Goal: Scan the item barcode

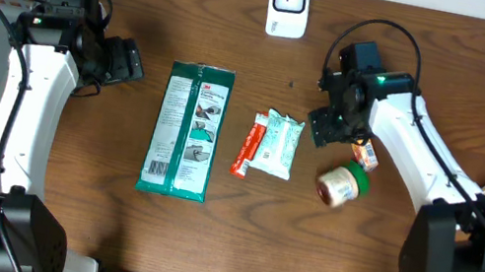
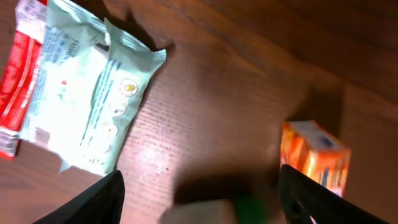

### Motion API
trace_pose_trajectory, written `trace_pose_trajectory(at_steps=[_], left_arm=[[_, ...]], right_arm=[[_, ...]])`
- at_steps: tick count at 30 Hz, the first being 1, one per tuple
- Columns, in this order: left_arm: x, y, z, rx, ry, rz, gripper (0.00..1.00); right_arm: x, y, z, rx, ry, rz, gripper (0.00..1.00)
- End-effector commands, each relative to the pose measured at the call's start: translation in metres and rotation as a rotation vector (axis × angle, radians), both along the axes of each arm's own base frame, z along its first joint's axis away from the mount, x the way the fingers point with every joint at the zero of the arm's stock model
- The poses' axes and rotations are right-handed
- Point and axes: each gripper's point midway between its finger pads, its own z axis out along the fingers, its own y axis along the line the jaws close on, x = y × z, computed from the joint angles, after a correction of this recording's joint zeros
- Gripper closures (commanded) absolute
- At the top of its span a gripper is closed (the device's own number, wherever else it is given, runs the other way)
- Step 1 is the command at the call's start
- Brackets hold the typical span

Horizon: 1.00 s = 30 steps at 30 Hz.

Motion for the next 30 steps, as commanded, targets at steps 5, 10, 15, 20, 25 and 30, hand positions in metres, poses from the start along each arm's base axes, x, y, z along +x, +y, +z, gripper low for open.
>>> trace_pose_trajectory(at_steps=[5,10,15,20,25,30], left_arm=[[0.0,0.002,-0.001,0.0,0.005,-0.001,0.08],[0.0,0.002,-0.001,0.0,0.005,-0.001,0.08],[0.0,0.002,-0.001,0.0,0.005,-0.001,0.08],[0.0,0.002,-0.001,0.0,0.005,-0.001,0.08],[0.0,0.002,-0.001,0.0,0.005,-0.001,0.08],[0.0,0.002,-0.001,0.0,0.005,-0.001,0.08]], right_arm=[[-0.013,0.002,0.021,0.039,0.027,-0.067,0.19],[-0.035,-0.005,0.018,0.008,0.117,-0.08,0.16],[-0.05,-0.01,0.018,-0.014,0.179,-0.081,0.15],[-0.049,-0.01,0.018,-0.011,0.172,-0.081,0.15],[-0.062,-0.014,0.016,-0.033,0.226,-0.116,0.19],[-0.066,-0.021,0.016,-0.069,0.238,-0.158,0.19]])
